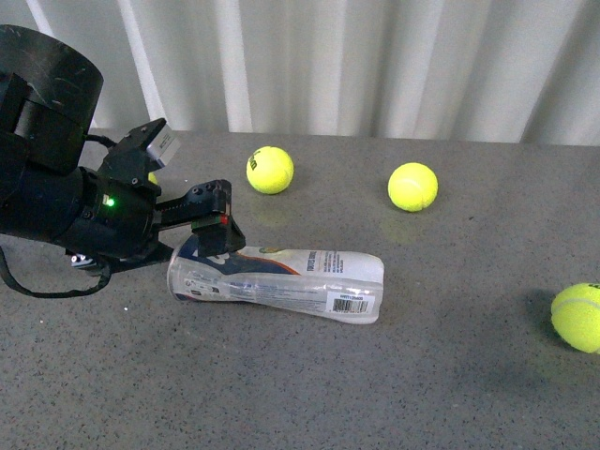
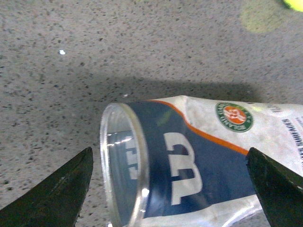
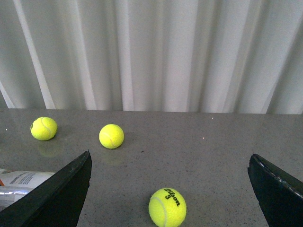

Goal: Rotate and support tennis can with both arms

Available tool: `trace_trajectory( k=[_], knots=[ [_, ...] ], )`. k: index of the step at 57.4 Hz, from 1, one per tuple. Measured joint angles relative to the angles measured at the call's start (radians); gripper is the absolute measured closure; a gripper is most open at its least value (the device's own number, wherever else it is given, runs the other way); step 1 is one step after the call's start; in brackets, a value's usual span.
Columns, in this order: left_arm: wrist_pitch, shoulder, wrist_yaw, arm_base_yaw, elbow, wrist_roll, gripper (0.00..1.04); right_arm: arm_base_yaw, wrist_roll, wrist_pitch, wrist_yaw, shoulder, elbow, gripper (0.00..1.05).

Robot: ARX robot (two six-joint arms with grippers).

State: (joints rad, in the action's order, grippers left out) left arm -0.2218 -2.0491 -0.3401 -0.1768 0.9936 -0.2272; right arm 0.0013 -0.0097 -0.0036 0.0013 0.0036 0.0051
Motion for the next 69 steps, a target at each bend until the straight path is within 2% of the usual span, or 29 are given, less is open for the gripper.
trace_trajectory(
  k=[22, 26, 30, 42, 49, 53, 59, 69],
  knots=[
    [-0.068, -0.008, -0.085, -0.027, -0.043, -0.128, 0.67, 0.0, 0.0, 0.0, 0.0, 0.0, 0.0, 0.07],
    [-0.069, -0.011, -0.107, -0.029, -0.052, -0.151, 0.85, 0.0, 0.0, 0.0, 0.0, 0.0, 0.0, 0.07],
    [-0.071, -0.002, -0.128, -0.035, -0.055, -0.166, 0.95, 0.0, 0.0, 0.0, 0.0, 0.0, 0.0, 0.07],
    [-0.052, 0.185, -0.232, -0.083, -0.096, -0.142, 1.01, 0.0, 0.0, 0.0, 0.0, 0.0, 0.0, 0.07],
    [0.127, 0.351, -0.247, -0.117, -0.042, 0.0, 1.01, 0.0, 0.0, 0.0, 0.0, 0.0, 0.0, 0.07],
    [0.335, 0.444, -0.238, -0.143, 0.073, 0.195, 1.01, 0.0, 0.0, 0.0, 0.0, 0.0, 0.0, 0.07],
    [0.597, 0.482, -0.17, -0.175, 0.257, 0.442, 1.01, 0.0, 0.0, 0.0, 0.0, 0.0, 0.0, 0.07],
    [0.977, 0.414, 0.076, -0.236, 0.543, 0.937, 1.01, 0.0, 0.0, 0.0, 0.0, 0.0, 0.0, 0.07]
  ],
)
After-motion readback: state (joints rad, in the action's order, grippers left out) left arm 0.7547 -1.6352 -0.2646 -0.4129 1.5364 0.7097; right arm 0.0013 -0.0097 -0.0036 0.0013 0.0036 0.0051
